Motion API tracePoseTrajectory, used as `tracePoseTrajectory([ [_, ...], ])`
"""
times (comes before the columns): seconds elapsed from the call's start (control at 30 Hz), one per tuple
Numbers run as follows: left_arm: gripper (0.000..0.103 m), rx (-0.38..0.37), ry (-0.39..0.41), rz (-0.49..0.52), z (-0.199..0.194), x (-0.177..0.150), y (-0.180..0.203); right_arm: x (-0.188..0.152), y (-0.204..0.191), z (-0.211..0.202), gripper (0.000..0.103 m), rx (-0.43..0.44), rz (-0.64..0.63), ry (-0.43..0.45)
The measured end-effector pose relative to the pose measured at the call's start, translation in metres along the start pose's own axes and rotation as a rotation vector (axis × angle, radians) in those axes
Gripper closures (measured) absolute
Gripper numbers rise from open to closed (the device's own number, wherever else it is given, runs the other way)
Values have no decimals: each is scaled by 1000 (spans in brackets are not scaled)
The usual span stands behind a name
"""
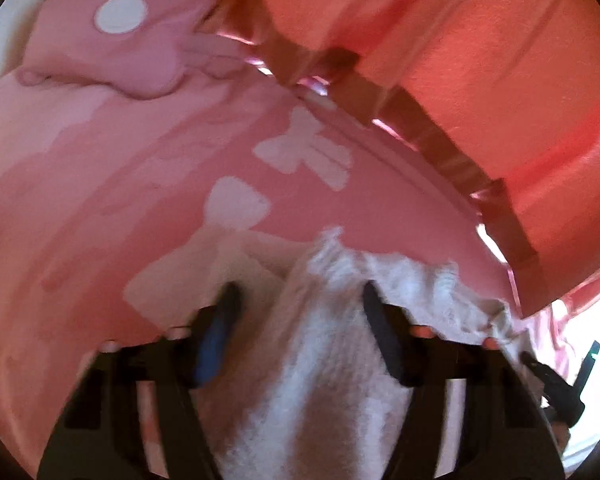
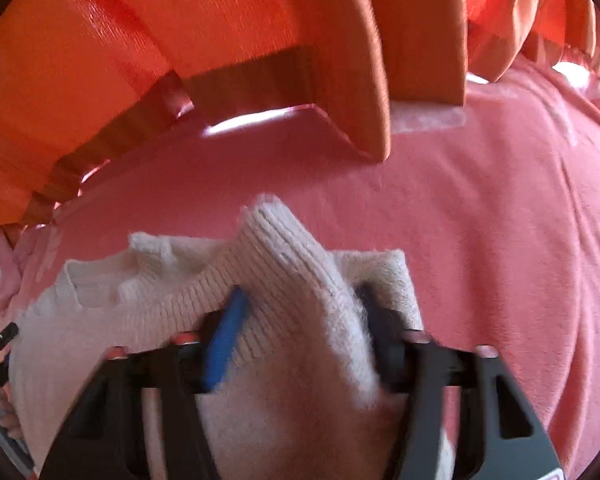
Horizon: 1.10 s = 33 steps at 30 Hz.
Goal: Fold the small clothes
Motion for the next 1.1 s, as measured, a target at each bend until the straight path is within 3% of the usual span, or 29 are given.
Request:
tracePoseTrajectory([
  [0.03,94,-13,-5,3,0,1,3,4,-6,-6,93,34,2,18],
  [0.17,94,-34,84,26,-19,16,16,33,-29,-52,94,165,29,171],
  [0.23,94,-46,132,19,-30,26,20,42,-27,-60,94,170,43,218],
  [0.3,94,-15,144,22,-26,29,15,35,-10,-41,94,120,71,167],
  [0.37,93,29,110,37,-8,24,6,10,12,0,94,67,117,24],
  [0.43,93,75,24,24,20,7,-8,3,17,11,93,74,135,26],
  [0.53,89,79,21,3,16,10,-9,12,9,-4,86,19,124,30],
  [0.6,84,110,63,13,-3,17,-2,21,-2,-33,81,-48,105,113],
  [0.63,78,127,82,21,-14,19,1,25,-14,-46,81,-38,78,153],
  [0.7,59,124,125,54,-39,18,18,21,-60,-66,81,63,-18,172],
  [0.77,54,88,140,81,-55,10,36,-6,-110,-71,81,188,-126,113],
  [0.83,45,39,104,171,-62,-21,64,-48,-158,-65,81,318,-233,-28],
  [0.9,40,57,40,261,-55,-53,77,-100,-198,-51,81,408,-318,-193],
  [0.97,40,105,-54,342,-42,-87,82,-140,-212,-37,83,404,-398,-317],
  [1.0,40,118,-85,360,-36,-97,80,-148,-210,-31,86,371,-429,-336],
  [1.07,40,170,-102,375,-29,-106,69,-142,-194,-30,95,343,-446,-329],
  [1.1,40,172,-91,381,-31,-106,65,-131,-180,-32,95,312,-417,-319],
])
Point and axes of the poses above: each gripper's, at about its wrist camera, not at the fingertips, and z roughly the way its jaws point, y to its right, x to its top, the point moved 10 cm from there along z, roughly the way its jaws point, and after that the axes turned 8 degrees about x, right-handed, at the moved point
